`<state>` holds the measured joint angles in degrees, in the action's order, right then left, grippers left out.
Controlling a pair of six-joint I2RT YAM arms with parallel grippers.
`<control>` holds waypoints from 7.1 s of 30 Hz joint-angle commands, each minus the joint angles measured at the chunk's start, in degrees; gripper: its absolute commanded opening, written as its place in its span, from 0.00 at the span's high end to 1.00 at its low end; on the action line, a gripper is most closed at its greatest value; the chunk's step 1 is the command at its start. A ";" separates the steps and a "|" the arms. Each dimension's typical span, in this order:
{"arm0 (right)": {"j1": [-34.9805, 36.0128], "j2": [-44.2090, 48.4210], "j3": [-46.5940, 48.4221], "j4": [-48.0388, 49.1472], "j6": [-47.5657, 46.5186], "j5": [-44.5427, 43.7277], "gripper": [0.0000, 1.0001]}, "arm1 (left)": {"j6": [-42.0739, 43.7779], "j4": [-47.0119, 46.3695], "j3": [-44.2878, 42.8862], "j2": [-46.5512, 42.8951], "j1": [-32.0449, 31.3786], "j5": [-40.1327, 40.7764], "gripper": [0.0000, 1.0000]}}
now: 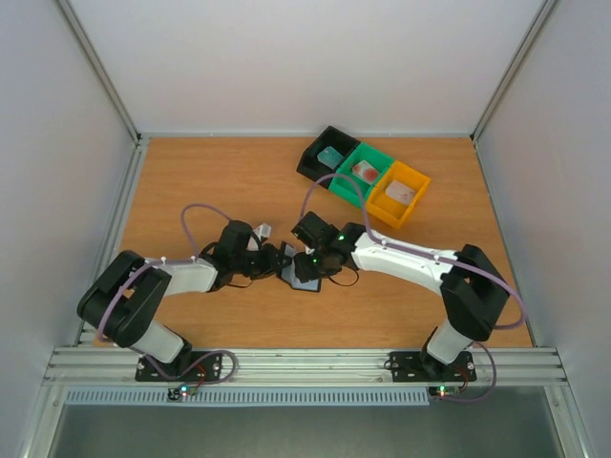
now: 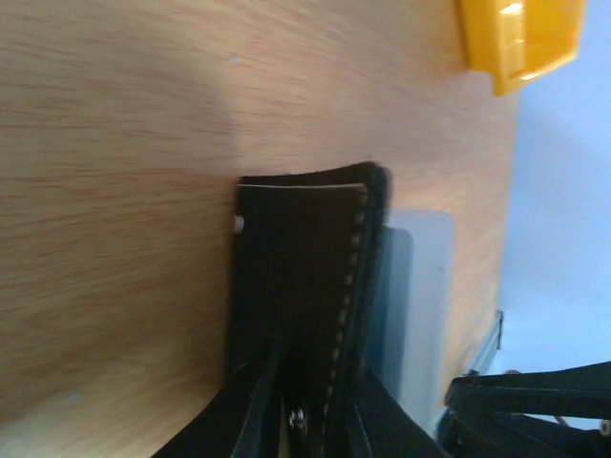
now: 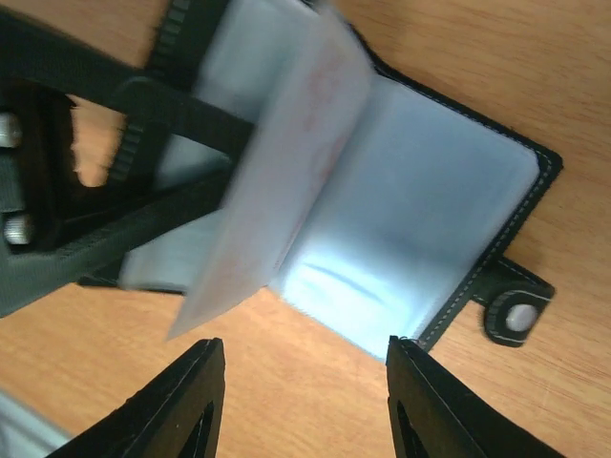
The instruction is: Take the credit cards out of the card holder
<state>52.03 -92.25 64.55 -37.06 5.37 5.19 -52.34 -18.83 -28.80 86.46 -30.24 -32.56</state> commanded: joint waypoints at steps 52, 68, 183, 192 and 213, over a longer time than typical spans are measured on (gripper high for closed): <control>-3.69 -11.92 6.50 -1.48 2.54 3.20 0.44 | 5.34 -2.96 2.95 0.87 4.57 0.00 0.61; -16.75 5.52 -14.63 27.68 1.30 34.97 0.57 | 10.66 -16.92 6.03 -8.80 3.88 -6.57 1.00; -22.17 26.08 -28.80 55.10 5.47 54.75 0.99 | 13.99 -29.25 5.05 -21.53 -1.67 -8.91 1.00; -22.15 28.65 -15.94 20.05 -16.27 49.88 0.99 | 17.45 -24.40 5.50 -20.88 -1.98 -14.15 0.96; -22.15 24.77 -1.97 -2.23 -32.85 46.61 0.99 | 23.52 -25.64 4.10 -20.32 -2.09 -18.23 1.00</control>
<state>29.93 -67.77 60.82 -37.45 -24.58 51.79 -31.59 -43.07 -24.27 65.82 -32.34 -50.17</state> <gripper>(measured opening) 0.014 0.027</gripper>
